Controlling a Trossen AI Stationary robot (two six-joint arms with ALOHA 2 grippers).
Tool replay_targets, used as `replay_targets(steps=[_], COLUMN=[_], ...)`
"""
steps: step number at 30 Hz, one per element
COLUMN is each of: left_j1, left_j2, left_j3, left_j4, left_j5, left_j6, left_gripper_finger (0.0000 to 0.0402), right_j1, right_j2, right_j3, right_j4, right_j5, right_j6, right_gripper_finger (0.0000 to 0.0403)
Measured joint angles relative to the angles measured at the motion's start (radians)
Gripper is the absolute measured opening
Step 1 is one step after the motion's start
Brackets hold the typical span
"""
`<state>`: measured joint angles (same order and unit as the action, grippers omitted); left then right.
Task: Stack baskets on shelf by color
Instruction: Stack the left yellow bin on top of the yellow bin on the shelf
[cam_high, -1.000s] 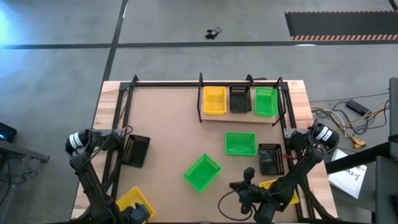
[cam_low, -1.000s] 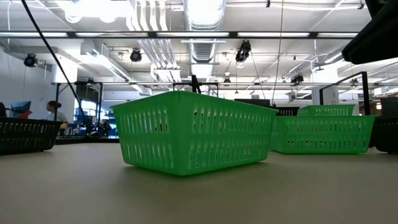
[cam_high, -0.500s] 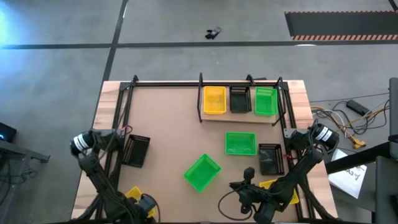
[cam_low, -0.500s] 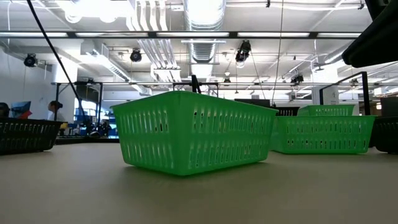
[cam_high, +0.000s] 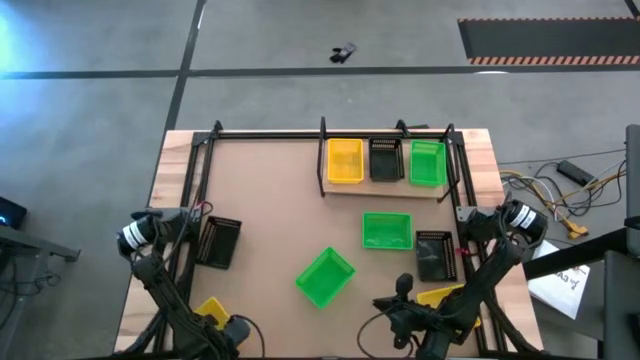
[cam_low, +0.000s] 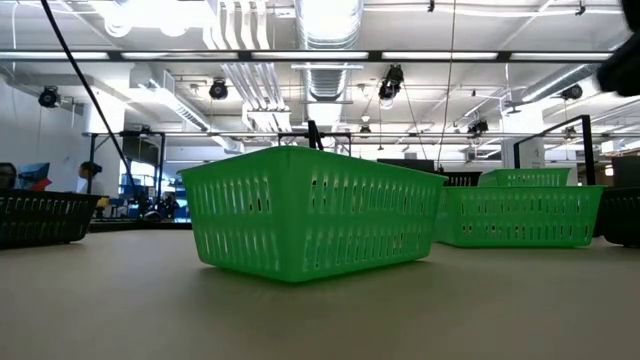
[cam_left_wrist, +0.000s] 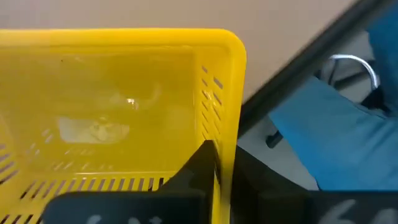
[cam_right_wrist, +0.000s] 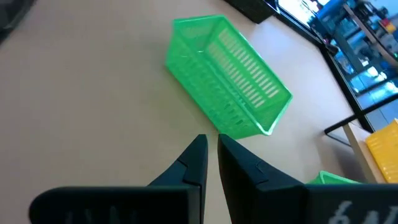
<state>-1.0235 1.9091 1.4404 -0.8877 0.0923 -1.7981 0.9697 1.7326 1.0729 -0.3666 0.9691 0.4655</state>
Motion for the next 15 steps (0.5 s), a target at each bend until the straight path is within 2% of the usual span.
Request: replay_targets(steps=[6, 10, 13, 15], left_j1=[0.09, 0.198, 0.292, 0.364], left_j2=[0.0, 0.0, 0.0, -0.001], left_j3=[0.098, 0.217, 0.325, 0.389], left_j4=[-0.015, -0.134, -0.25, -0.267], left_j5=[-0.008, -0.024, -0.111, -0.172], left_j6=[0.28, 0.548, 0.781, 0.947], left_gripper_finger=[0.0001, 0.0, 0.0, 0.0], right_j1=[0.076, 0.116, 0.128, 0.128], right_j2=[-0.028, -0.044, -0.05, -0.05], right_j3=[0.0, 0.0, 0.0, 0.0], right_j4=[-0.018, -0.021, -0.022, -0.023], right_j5=[0.002, 0.002, 0.008, 0.009], right_j6=[0.004, 0.014, 0.045, 0.063], right_gripper_finger=[0.003, 0.003, 0.003, 0.003])
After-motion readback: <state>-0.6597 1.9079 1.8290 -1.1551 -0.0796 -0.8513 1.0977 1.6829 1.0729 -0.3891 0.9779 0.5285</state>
